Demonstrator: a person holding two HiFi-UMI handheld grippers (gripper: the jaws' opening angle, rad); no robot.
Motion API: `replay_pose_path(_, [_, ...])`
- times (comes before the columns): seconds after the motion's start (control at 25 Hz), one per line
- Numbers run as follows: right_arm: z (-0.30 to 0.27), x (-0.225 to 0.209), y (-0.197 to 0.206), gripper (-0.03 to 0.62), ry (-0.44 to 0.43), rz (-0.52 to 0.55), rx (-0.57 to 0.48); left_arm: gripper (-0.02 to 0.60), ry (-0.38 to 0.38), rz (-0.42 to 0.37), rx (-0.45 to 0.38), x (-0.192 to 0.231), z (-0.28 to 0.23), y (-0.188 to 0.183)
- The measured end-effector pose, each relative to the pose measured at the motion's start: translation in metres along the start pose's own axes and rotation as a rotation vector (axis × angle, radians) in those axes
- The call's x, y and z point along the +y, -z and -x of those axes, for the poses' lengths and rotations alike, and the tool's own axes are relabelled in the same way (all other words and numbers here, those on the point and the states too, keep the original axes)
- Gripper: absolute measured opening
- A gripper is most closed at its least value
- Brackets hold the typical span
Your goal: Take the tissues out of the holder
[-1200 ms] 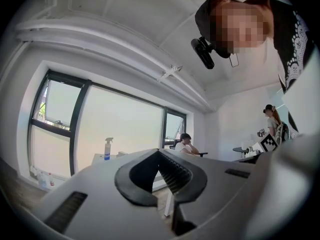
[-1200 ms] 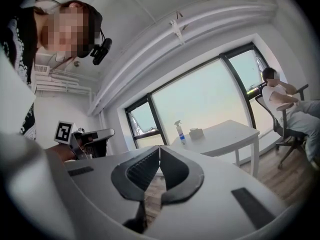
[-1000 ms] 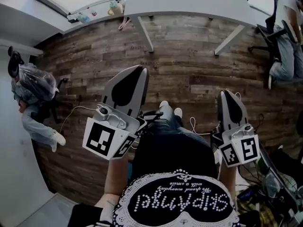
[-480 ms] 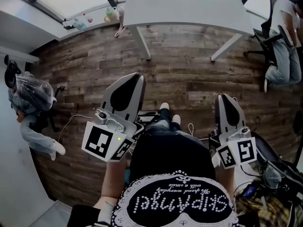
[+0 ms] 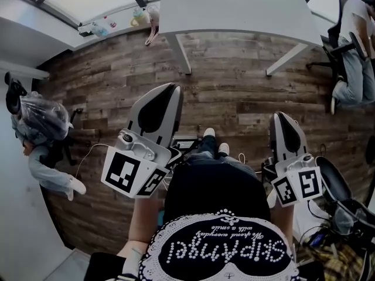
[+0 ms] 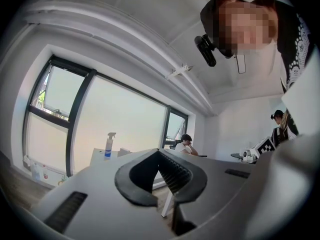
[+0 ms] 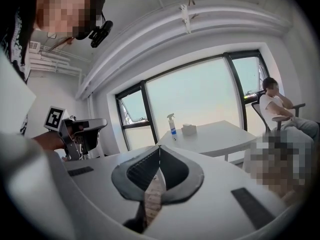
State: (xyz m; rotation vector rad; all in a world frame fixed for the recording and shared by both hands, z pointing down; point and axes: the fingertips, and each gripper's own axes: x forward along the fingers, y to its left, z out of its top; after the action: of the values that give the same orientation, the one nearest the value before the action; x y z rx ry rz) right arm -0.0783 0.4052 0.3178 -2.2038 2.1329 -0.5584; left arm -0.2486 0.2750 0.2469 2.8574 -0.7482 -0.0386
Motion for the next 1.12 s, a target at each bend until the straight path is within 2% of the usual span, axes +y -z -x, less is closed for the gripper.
replay_pose_path(0.4, [-0.019,0.004,-0.006,0.011,0.014,0.022,0.003,0.002,0.011,0.003,0.016,0.020,-0.010,-0.001])
replay_pose_path(0.6, [-0.027,0.000,-0.008,0.011,0.052,0.119,0.028,0.002,0.012,-0.041,0.057,0.019,-0.018,0.005])
replay_pose_path(0.72, [-0.029,-0.003,-0.007,0.011,0.079,0.208,0.034,0.002,0.020,-0.086,0.122,0.010,-0.021,0.020])
replay_pose_path(0.8, [-0.033,-0.004,-0.008,0.011,0.074,0.230,0.026,0.002,0.018,-0.107,0.188,0.004,-0.026,0.032])
replay_pose_path(0.84, [-0.035,-0.005,-0.009,0.011,0.068,0.226,0.021,0.002,0.017,-0.113,0.196,0.000,-0.030,0.035])
replay_pose_path(0.92, [-0.042,-0.005,-0.009,0.011,0.059,0.209,0.015,0.002,0.013,-0.113,0.178,-0.005,-0.039,0.035])
replay_pose_path(1.12, [-0.059,-0.005,-0.009,0.011,-0.003,0.186,0.018,0.002,-0.009,-0.086,0.194,-0.013,-0.057,0.038])
